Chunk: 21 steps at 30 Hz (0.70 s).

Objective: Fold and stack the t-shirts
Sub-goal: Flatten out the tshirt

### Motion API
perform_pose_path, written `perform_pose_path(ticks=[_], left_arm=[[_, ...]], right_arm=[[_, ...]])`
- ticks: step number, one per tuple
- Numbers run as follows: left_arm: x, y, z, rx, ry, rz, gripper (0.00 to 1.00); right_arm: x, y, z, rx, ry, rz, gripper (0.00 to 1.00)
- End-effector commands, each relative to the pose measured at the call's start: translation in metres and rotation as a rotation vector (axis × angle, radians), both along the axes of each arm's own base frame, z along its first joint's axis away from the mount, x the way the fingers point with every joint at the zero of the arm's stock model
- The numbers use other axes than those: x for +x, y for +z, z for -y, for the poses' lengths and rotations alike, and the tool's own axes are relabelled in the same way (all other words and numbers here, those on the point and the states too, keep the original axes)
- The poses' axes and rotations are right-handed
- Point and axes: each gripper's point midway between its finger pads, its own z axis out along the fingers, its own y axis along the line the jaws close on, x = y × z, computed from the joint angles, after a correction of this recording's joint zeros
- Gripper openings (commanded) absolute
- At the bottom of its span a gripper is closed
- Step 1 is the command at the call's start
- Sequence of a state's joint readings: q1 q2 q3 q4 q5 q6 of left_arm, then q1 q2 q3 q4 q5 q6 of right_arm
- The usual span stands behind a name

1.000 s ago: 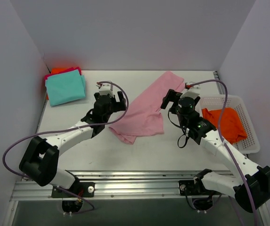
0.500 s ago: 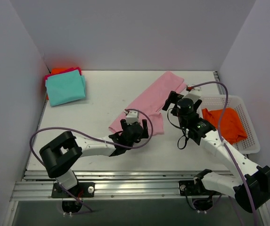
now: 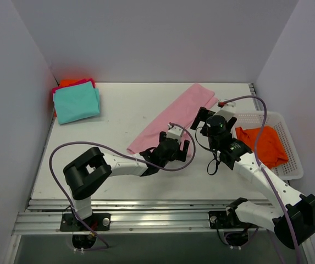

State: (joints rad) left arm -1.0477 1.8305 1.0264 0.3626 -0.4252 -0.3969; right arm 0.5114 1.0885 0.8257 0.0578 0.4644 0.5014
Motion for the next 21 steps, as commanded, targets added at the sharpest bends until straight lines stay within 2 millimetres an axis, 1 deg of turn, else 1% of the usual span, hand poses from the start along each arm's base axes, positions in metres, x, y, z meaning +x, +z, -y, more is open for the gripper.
perform_pose_path(ticks=[1, 5, 9, 12, 13, 15, 16, 19, 21], left_arm=[[-0.008, 0.014, 0.029, 0.028, -0.142, 0.073, 0.88], [-0.021, 0.001, 0.035, 0.090, -0.218, 0.089, 0.88], [-0.027, -0.006, 0.040, 0.103, -0.264, 0.097, 0.88], [-0.025, -0.019, 0.041, 0.141, -0.266, 0.095, 0.87], [-0.023, -0.028, 0.043, 0.157, -0.264, 0.089, 0.87], [-0.018, -0.037, 0.047, 0.174, -0.265, 0.097, 0.87], [-0.014, -0.046, 0.050, 0.190, -0.254, 0.095, 0.87], [-0.006, -0.058, 0.056, 0.210, -0.241, 0.106, 0.86], [-0.001, -0.065, 0.055, 0.221, -0.235, 0.107, 0.85]], right_arm=[[0.001, 0.001, 0.003, -0.002, -0.026, 0.006, 1.00], [0.000, 0.000, 0.005, -0.009, -0.034, 0.004, 1.00], [0.002, -0.002, 0.005, -0.013, -0.035, -0.002, 1.00], [0.003, -0.004, 0.004, -0.017, -0.037, -0.007, 1.00], [0.003, -0.005, 0.004, -0.017, -0.037, -0.010, 1.00], [0.004, -0.007, 0.004, -0.019, -0.037, -0.012, 1.00], [0.004, -0.007, 0.003, -0.018, -0.036, -0.013, 1.00], [0.004, -0.009, 0.003, -0.020, -0.034, -0.021, 1.00], [0.004, -0.011, 0.004, -0.026, -0.037, -0.024, 1.00]])
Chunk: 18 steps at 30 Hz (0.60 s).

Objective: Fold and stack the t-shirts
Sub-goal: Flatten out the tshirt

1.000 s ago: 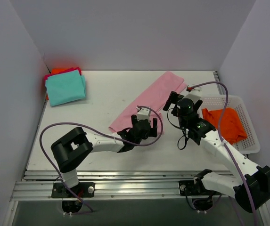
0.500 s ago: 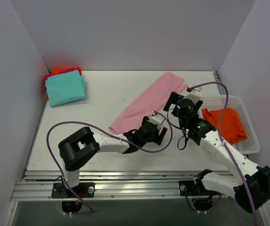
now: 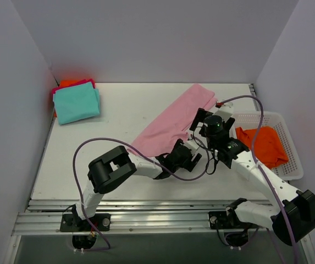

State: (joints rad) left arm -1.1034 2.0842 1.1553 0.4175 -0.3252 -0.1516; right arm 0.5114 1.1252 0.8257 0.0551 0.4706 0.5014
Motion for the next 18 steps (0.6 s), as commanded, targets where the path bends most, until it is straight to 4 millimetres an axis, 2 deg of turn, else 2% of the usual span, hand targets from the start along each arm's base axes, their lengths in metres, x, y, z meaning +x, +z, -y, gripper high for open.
perform_pose_path(ticks=[1, 2, 3, 5, 6, 8, 11, 13, 14, 15, 16, 17, 18], left_arm=[[0.016, -0.002, 0.006, 0.012, 0.014, 0.042, 0.85], [0.017, -0.004, 0.006, 0.015, 0.017, 0.041, 0.83], [0.018, -0.006, 0.005, 0.019, 0.020, 0.040, 0.70], [0.017, -0.009, 0.002, 0.018, 0.029, 0.033, 0.55], [0.016, -0.006, 0.001, 0.011, 0.032, 0.033, 0.41], [0.016, -0.006, -0.003, 0.013, 0.042, 0.033, 0.39], [0.019, -0.010, -0.015, 0.026, 0.086, 0.038, 0.03], [0.022, -0.004, -0.022, 0.007, 0.115, 0.045, 0.02], [0.020, -0.008, -0.034, 0.020, 0.136, 0.046, 0.02], [0.021, 0.009, -0.037, -0.017, 0.155, 0.061, 0.02], [0.020, 0.015, -0.044, -0.037, 0.183, 0.059, 0.02], [0.014, 0.008, -0.063, -0.018, 0.206, 0.049, 0.02], [0.015, 0.036, -0.072, -0.075, 0.244, 0.070, 0.02]], right_arm=[[0.001, 0.002, 0.004, -0.004, -0.031, 0.010, 1.00], [0.001, 0.002, 0.005, -0.007, -0.034, 0.010, 1.00], [0.001, 0.002, 0.005, -0.007, -0.035, 0.010, 1.00], [0.002, 0.001, 0.006, -0.011, -0.041, 0.010, 1.00], [0.002, 0.000, 0.006, -0.011, -0.042, 0.009, 1.00], [0.003, -0.002, 0.006, -0.013, -0.044, 0.004, 1.00], [0.005, -0.006, 0.005, -0.017, -0.044, -0.009, 1.00], [0.007, -0.006, 0.003, -0.020, -0.044, -0.020, 1.00], [0.008, -0.005, 0.003, -0.019, -0.045, -0.021, 1.00], [0.009, -0.006, 0.002, -0.025, -0.043, -0.031, 1.00], [0.011, -0.005, 0.000, -0.027, -0.038, -0.031, 1.00], [0.016, 0.003, -0.001, -0.020, -0.046, -0.021, 1.00], [0.021, -0.004, -0.001, -0.037, -0.071, -0.046, 1.00]])
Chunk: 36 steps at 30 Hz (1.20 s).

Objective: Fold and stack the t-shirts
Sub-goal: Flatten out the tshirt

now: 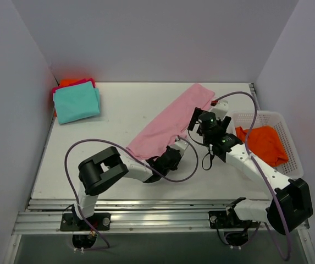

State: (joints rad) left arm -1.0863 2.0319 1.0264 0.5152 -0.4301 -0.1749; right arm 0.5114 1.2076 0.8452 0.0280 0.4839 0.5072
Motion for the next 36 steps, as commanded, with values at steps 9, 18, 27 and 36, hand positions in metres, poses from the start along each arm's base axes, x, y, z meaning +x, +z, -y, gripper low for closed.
perform_pose_path(ticks=[9, 18, 27, 36], left_arm=[[-0.033, 0.092, -0.143, -0.226, 0.387, -0.013, 0.02], [-0.028, 0.126, -0.252, -0.322, 0.709, 0.062, 0.02], [0.024, 0.160, -0.258, -0.326, 0.779, 0.127, 0.02], [0.091, 0.198, -0.243, -0.360, 0.752, 0.193, 0.02]], right_arm=[[0.117, -0.004, 0.001, 0.001, -0.140, -0.001, 0.98], [0.203, -0.038, 0.034, -0.090, -0.248, -0.095, 0.96], [0.228, -0.079, 0.048, -0.005, -0.248, -0.113, 0.98], [0.183, -0.096, 0.057, 0.066, -0.317, -0.134, 0.98]])
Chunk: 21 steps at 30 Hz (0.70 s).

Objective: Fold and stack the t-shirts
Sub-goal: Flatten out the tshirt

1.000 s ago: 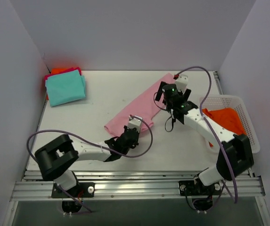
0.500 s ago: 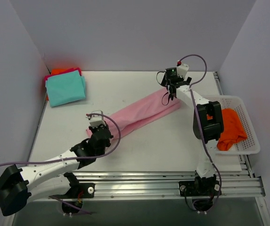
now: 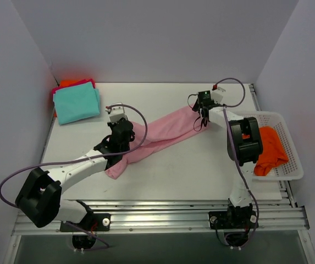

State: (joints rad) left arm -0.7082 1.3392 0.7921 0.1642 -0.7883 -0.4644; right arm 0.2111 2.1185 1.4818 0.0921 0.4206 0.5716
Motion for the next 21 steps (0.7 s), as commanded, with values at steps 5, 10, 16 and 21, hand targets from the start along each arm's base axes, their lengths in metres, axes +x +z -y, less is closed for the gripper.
perform_pose_path(ticks=[5, 10, 16, 21], left_arm=[[0.048, 0.035, 0.024, -0.056, -0.067, 0.091, 0.02], [0.060, 0.024, 0.033, -0.062, -0.094, 0.076, 0.02], [0.058, 0.014, 0.031, -0.056, -0.083, 0.060, 0.02], [0.058, 0.012, 0.028, -0.052, -0.077, 0.056, 0.02]], right_arm=[[-0.031, 0.024, 0.005, 0.061, -0.074, 0.070, 0.96], [-0.036, 0.016, 0.011, 0.036, -0.094, 0.054, 0.89], [-0.033, 0.007, 0.012, 0.037, -0.099, 0.043, 0.54], [-0.036, -0.002, 0.013, 0.035, -0.107, 0.024, 0.49]])
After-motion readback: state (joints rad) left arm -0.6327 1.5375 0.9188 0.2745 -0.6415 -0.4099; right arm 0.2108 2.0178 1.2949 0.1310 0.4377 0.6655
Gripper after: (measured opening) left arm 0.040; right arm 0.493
